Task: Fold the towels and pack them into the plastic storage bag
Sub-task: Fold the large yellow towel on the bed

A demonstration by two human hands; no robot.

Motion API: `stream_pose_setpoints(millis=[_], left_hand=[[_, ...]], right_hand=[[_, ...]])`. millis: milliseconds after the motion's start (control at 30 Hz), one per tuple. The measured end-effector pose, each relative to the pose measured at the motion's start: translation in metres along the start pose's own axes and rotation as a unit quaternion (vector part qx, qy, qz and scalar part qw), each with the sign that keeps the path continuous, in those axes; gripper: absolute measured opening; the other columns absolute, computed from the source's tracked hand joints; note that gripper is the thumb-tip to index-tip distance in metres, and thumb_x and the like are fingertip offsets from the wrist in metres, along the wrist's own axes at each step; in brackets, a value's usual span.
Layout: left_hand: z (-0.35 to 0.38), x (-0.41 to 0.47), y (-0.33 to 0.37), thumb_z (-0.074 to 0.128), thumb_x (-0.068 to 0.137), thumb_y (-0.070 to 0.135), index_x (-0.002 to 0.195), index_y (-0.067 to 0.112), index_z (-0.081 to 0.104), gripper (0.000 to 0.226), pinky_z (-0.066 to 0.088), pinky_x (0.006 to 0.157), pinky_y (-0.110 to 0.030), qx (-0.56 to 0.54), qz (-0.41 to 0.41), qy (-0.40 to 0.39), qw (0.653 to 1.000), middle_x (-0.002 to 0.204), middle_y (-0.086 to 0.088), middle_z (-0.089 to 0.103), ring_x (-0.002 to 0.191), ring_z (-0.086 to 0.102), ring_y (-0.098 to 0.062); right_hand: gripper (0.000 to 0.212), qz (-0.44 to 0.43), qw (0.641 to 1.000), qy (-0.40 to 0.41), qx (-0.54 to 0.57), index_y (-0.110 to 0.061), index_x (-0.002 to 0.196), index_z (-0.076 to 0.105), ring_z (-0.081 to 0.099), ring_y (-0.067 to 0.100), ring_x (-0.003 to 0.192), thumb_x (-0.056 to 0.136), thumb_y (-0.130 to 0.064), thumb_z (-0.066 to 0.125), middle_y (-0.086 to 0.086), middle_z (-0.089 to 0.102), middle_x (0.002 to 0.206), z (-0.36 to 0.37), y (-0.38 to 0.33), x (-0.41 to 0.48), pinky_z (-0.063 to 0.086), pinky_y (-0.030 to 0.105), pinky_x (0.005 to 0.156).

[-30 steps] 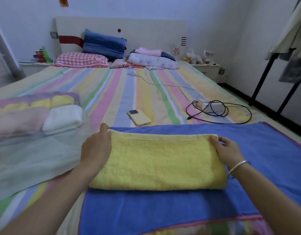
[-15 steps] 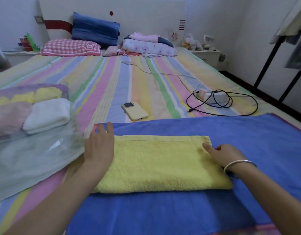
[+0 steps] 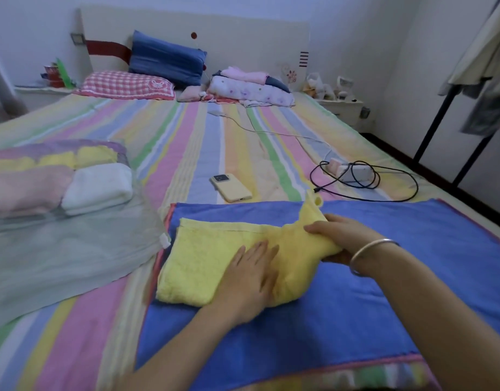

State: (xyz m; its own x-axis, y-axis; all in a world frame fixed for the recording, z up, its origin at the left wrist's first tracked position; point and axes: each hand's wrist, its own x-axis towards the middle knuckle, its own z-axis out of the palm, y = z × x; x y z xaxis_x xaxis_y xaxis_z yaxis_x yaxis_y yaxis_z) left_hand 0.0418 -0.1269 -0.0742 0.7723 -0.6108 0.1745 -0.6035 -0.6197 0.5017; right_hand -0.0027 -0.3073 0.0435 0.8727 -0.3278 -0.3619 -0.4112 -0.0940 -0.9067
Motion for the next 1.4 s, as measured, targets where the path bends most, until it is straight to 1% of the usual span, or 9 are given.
stream_pose_setpoints(millis=[67,133,233,300,400,567,867,1133,1400], left_hand=[[-0.02,-0.005,0.001,0.031,0.103,0.033,0.131,0.027,0.052,0.036,0.036,0.108,-0.023,-0.286,-0.097,0.102,0.948,0.141,0.0,0.053,0.128,0.049,-0.007],[-0.044,-0.009,-0.01,0.033,0.105,0.023,0.112,0.021,0.063,0.031,0.053,0.081,-0.022,-0.495,-0.232,0.155,0.823,0.117,-0.004,0.069,0.101,0.065,-0.01],[-0.081,-0.017,-0.037,0.026,0.103,0.045,0.104,0.008,0.065,0.053,0.053,0.045,-0.024,-0.64,-0.375,0.1,0.663,0.078,-0.011,0.074,0.061,0.07,-0.022],[-0.093,-0.022,-0.055,0.027,0.098,0.059,0.101,0.004,0.066,0.068,0.05,0.04,-0.024,-0.66,-0.407,0.038,0.63,0.067,-0.015,0.071,0.05,0.068,-0.025],[-0.087,-0.02,-0.066,0.064,0.08,0.061,0.108,0.007,0.069,0.061,0.055,0.059,-0.029,-0.595,-0.405,0.033,0.694,0.085,-0.013,0.074,0.074,0.072,-0.026],[-0.071,-0.021,-0.049,0.068,0.085,0.014,0.094,0.021,0.065,0.012,0.055,0.076,-0.035,-0.342,-0.317,0.169,0.869,0.088,0.0,0.071,0.083,0.067,-0.018],[-0.078,-0.033,-0.073,0.063,0.083,0.012,0.114,0.022,0.062,0.032,0.051,0.092,-0.041,-0.299,-0.318,0.2,0.877,0.101,0.006,0.068,0.097,0.064,-0.018],[-0.081,-0.05,-0.032,0.063,0.087,0.008,0.144,0.021,0.034,0.065,0.045,0.095,-0.03,-0.327,-0.297,0.13,0.888,0.122,0.007,0.054,0.11,0.055,-0.015],[-0.041,-0.042,0.031,0.046,0.091,0.026,0.152,0.015,0.023,0.066,0.019,0.119,-0.042,0.103,-0.063,0.129,0.984,0.162,-0.01,0.005,0.147,0.015,-0.025]], right_hand=[[0.03,-0.029,0.999,-0.044,0.002,-0.018,0.116,0.06,0.066,0.021,0.087,0.087,-0.021,0.067,0.01,0.067,0.105,0.035,-0.016,-0.004,0.06,0.033,0.067],[0.039,-0.045,0.996,-0.075,-0.03,-0.02,0.123,0.055,0.064,0.017,0.076,0.086,-0.02,0.067,0.006,0.064,0.098,0.076,-0.024,-0.01,0.058,0.028,0.055],[0.054,-0.032,0.988,-0.146,-0.034,-0.014,0.137,0.043,0.062,0.018,0.065,0.088,-0.015,0.066,0.008,0.062,0.091,0.133,-0.012,-0.011,0.059,0.032,0.061],[0.052,-0.015,0.978,-0.209,-0.021,-0.007,0.139,0.04,0.062,0.017,0.064,0.091,-0.01,0.062,0.011,0.062,0.092,0.155,0.001,-0.015,0.058,0.028,0.063],[0.03,-0.057,0.979,-0.193,-0.027,-0.007,0.123,0.056,0.063,0.018,0.067,0.093,-0.007,0.056,0.012,0.066,0.095,0.148,0.01,-0.019,0.056,0.025,0.062],[0.016,-0.129,0.979,0.13,-0.086,-0.022,0.092,0.065,0.059,0.013,0.065,0.09,-0.009,0.056,0.003,0.067,0.086,0.095,0.041,0.003,0.054,0.034,0.065],[0.059,0.054,0.997,-0.027,0.056,-0.018,0.128,0.044,0.069,0.021,0.085,0.082,-0.042,0.07,0.01,0.063,0.114,0.107,0.065,0.019,0.058,0.034,0.066],[0.055,0.043,0.997,-0.054,0.034,-0.029,0.13,0.05,0.066,0.025,0.091,0.08,-0.017,0.068,0.007,0.064,0.11,0.06,0.058,0.004,0.056,0.035,0.07],[0.063,0.017,0.985,-0.11,-0.135,-0.06,0.138,0.024,0.053,0.022,0.121,0.085,-0.055,0.057,-0.002,0.042,0.144,0.014,0.057,-0.006,0.043,0.042,0.104]])
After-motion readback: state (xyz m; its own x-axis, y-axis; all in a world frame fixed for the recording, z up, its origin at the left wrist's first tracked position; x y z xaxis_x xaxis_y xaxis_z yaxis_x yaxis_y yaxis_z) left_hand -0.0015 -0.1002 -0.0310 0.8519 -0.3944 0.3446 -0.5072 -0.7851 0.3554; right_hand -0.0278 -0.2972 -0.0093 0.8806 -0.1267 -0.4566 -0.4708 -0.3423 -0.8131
